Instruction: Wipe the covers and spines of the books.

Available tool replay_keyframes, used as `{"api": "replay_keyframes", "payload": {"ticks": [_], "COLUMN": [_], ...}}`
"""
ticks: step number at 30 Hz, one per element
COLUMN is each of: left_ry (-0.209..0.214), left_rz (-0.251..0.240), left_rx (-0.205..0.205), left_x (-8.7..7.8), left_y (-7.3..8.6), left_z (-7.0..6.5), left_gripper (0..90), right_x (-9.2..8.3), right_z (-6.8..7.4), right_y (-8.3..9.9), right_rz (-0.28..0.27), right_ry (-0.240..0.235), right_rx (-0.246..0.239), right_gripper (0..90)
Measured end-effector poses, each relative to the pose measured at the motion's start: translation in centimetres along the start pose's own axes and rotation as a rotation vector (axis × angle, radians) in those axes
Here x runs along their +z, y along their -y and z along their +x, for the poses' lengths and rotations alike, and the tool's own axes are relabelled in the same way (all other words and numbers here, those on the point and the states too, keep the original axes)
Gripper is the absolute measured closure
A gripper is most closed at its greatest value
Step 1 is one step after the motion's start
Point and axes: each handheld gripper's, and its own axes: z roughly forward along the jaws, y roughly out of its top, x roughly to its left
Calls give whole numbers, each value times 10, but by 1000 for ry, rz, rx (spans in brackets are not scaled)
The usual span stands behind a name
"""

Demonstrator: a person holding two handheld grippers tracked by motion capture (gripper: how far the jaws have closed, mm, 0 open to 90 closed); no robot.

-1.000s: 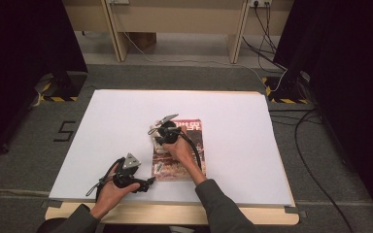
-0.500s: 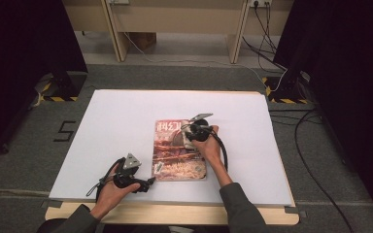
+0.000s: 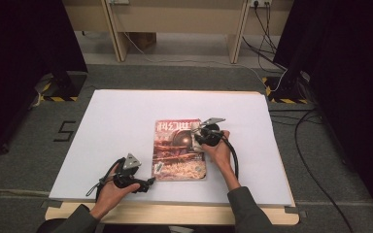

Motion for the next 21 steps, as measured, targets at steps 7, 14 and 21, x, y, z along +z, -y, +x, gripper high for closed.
{"api": "replay_keyframes", "payload": {"ticks": [7, 14, 21], "left_ry": [3, 5, 6], "left_rz": [-1, 0, 3], "left_rx": [2, 3, 4], "left_x": [0, 0, 0], "left_y": [0, 0, 0], "left_z": [0, 0, 1], "left_gripper": [79, 84, 83], "right_x": [4, -1, -5], "right_z": [25, -3, -20], "right_y": [-5, 1, 6], "right_rz": [27, -7, -26], "right_ry": [-35, 20, 28], "right_rx": [-94, -14, 45], "right_gripper": [770, 769, 769]}}
